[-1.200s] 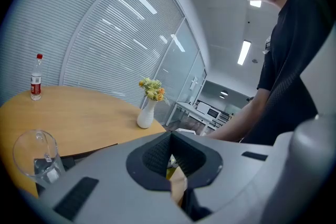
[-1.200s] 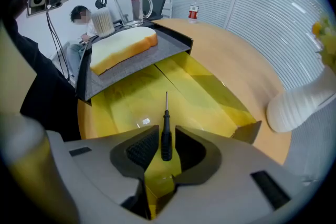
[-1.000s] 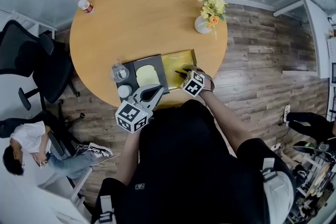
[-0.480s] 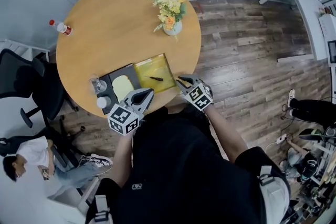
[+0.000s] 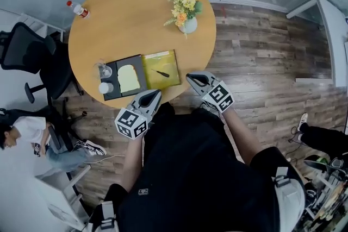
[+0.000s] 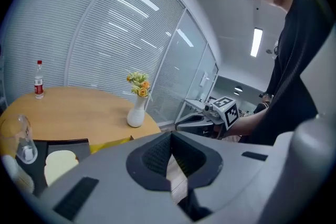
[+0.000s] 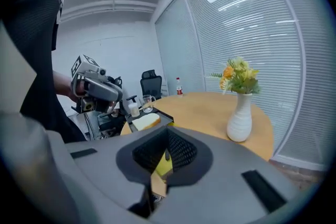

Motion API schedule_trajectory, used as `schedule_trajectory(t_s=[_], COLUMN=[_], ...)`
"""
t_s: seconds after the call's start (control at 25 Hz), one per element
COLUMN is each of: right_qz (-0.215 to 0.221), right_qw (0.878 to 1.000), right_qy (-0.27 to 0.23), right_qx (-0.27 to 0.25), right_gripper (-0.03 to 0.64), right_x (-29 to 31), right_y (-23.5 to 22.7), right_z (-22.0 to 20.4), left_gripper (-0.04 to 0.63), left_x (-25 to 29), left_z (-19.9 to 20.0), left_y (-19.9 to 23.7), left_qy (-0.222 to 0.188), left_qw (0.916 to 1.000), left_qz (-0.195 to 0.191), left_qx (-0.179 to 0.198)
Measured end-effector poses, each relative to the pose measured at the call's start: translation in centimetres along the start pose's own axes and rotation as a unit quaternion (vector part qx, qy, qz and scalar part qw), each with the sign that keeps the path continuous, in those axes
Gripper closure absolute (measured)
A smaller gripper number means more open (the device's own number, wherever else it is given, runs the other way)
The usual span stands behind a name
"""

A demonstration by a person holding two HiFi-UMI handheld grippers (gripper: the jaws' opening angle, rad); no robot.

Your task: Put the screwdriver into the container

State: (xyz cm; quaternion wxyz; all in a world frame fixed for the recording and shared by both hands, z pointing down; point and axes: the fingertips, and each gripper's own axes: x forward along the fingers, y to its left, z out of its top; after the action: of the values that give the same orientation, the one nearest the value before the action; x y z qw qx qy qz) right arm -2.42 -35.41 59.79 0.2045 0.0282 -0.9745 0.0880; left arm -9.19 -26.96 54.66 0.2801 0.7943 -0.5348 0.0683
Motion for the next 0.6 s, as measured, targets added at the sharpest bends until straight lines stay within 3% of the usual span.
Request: schedule_trajectory(t_s=[0.6], right_qz=[0.054], right_qw=[0.997], right_qy=[0.019], right_qx=[-0.054], right_gripper=[0.612], right_x=[-1.7], right_y=[-0.7], right_z=[-0.2], left_gripper=[0.591], left_x=[0.9], left_z=[-0.1], left_y=[-1.5], left_qy=[-0.032], left_qw=[0.9982], left_qz=[0.048], left_qx=[-0.013])
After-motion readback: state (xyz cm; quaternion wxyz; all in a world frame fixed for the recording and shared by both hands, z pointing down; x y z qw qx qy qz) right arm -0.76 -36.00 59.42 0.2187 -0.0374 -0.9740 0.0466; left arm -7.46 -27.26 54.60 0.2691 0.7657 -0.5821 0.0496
